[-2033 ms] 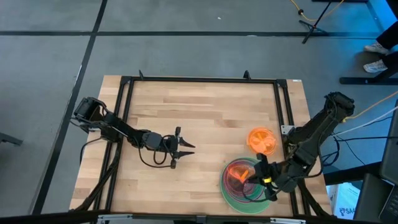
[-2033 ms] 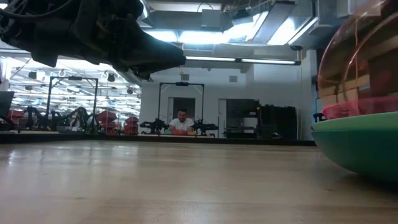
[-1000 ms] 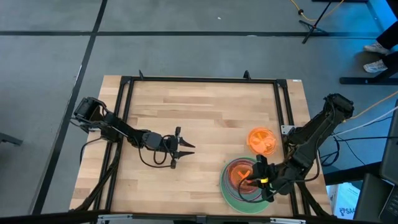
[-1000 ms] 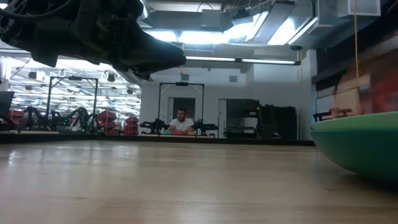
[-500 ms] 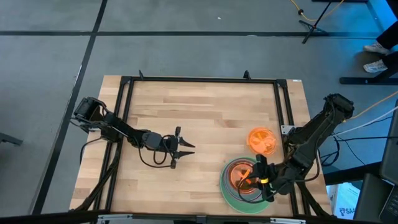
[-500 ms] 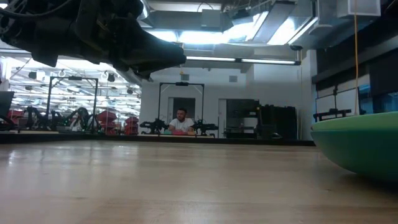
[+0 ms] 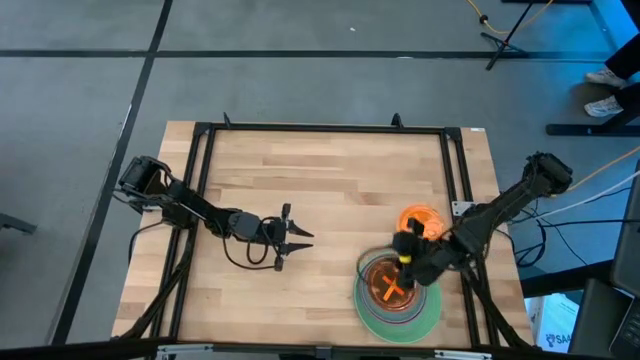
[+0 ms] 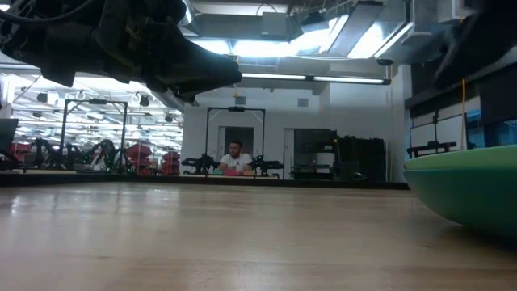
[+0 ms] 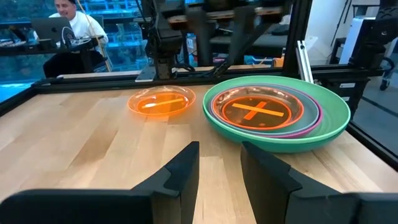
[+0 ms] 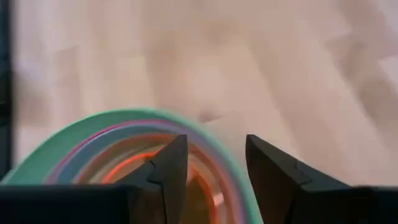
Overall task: Stack plastic plates
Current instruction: Stack the orange plate on top of the orange plate
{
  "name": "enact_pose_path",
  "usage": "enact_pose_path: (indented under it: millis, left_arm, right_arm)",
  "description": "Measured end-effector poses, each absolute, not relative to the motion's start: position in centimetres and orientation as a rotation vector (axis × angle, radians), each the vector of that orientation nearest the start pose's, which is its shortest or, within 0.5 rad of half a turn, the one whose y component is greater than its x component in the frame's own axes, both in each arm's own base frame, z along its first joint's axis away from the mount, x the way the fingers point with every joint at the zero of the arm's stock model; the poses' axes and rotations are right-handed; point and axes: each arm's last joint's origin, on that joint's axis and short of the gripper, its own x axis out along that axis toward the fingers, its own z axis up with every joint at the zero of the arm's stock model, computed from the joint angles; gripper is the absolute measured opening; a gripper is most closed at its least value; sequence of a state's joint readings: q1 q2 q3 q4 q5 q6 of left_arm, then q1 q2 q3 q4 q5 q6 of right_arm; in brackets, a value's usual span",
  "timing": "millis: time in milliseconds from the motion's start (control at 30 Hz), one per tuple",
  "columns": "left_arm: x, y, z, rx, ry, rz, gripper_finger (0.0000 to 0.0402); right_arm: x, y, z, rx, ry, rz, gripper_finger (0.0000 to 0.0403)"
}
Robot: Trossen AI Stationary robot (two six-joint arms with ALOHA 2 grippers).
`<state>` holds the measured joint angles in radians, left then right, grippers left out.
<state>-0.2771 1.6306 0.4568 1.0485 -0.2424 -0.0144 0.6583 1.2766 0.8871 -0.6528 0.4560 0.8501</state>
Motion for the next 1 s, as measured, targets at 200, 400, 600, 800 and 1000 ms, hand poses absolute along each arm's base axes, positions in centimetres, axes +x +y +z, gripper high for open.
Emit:
enact_pose_path:
  millis: [200, 400, 600, 800, 1000]
  left_arm:
    - [27.2, -7.0, 15.2, 0.014, 0.121, -0.034, 0.0112]
    - [27.2, -7.0, 15.2, 0.015, 0.121, -0.034, 0.0112]
    - [27.2, -7.0, 15.2, 0.010, 0.121, -0.033, 0.0112]
    - [27.2, -7.0, 15.2, 0.008, 0.122, -0.033, 0.0112]
    - [27.2, -7.0, 15.2, 0.008, 0.122, -0.033, 0.0112]
  right_arm:
    - [20.9, 10.7, 23.5, 0.252, 0.904, -0.344, 0.0156]
    - [21.8, 8.3, 23.4, 0.257, 0.912, -0.432, 0.0156]
    - [22.0, 6.7, 23.2, 0.272, 0.947, -0.496, 0.0156]
    - [21.5, 5.7, 23.0, 0.254, 1.015, -0.556, 0.0156]
    - [21.1, 5.2, 22.8, 0.257, 1.026, -0.639, 0.0156]
